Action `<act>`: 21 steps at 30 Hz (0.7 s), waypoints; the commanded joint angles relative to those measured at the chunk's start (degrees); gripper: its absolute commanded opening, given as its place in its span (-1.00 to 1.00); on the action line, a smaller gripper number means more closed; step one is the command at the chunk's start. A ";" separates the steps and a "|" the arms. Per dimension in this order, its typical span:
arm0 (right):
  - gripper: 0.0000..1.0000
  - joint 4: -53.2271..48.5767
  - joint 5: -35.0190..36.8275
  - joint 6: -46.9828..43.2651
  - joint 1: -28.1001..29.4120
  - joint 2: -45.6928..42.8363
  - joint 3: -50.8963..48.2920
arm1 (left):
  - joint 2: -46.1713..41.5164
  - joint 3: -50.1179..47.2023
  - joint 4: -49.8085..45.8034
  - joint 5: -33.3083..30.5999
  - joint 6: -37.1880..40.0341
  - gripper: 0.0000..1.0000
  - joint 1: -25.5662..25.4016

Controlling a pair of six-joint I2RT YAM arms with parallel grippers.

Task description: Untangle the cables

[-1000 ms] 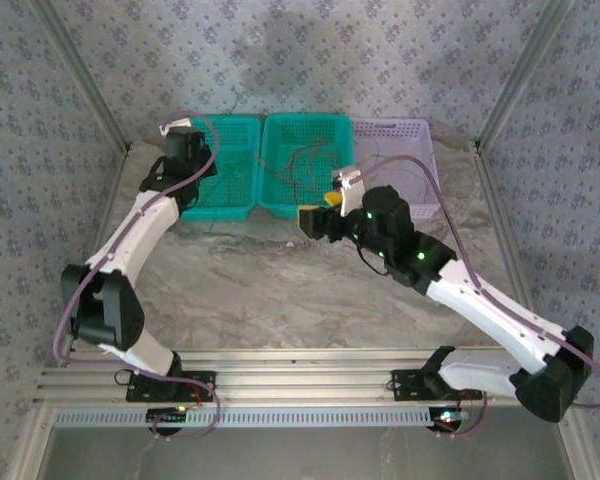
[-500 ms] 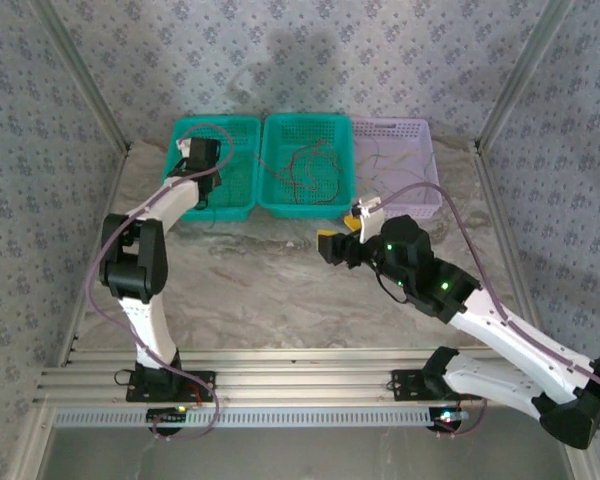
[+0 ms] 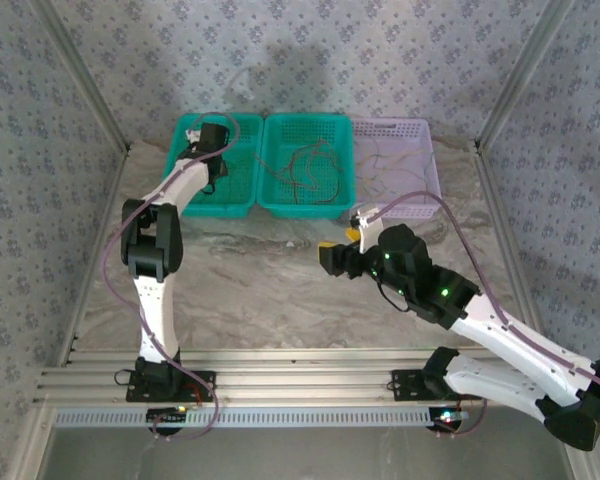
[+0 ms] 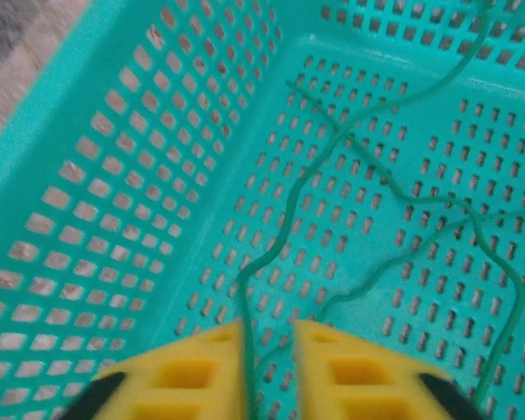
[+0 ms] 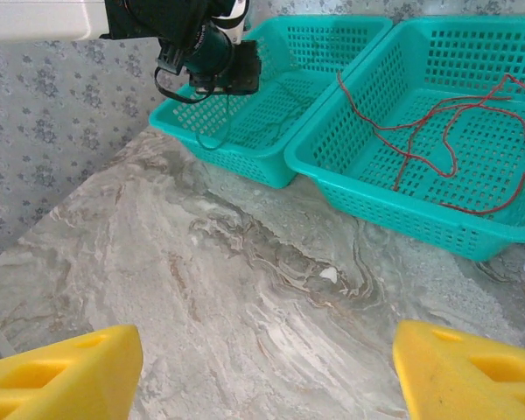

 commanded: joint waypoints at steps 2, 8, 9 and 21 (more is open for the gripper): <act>0.56 -2.05 2.77 0.05 0.37 -1.73 -0.51 | -0.39 1.95 -2.78 2.11 -0.51 0.24 0.10; 0.62 -3.85 4.59 -0.61 0.18 -2.84 0.17 | -6.78 -1.59 -0.20 4.01 -0.59 0.74 -0.38; 0.63 -4.39 4.90 -0.50 0.10 -2.88 0.21 | -8.16 -2.28 0.38 3.86 -0.71 0.81 -0.49; 1.00 -15.06 20.00 -0.25 -10.86 -7.68 -1.23 | -33.61 -16.09 5.12 4.98 -2.44 0.99 -2.43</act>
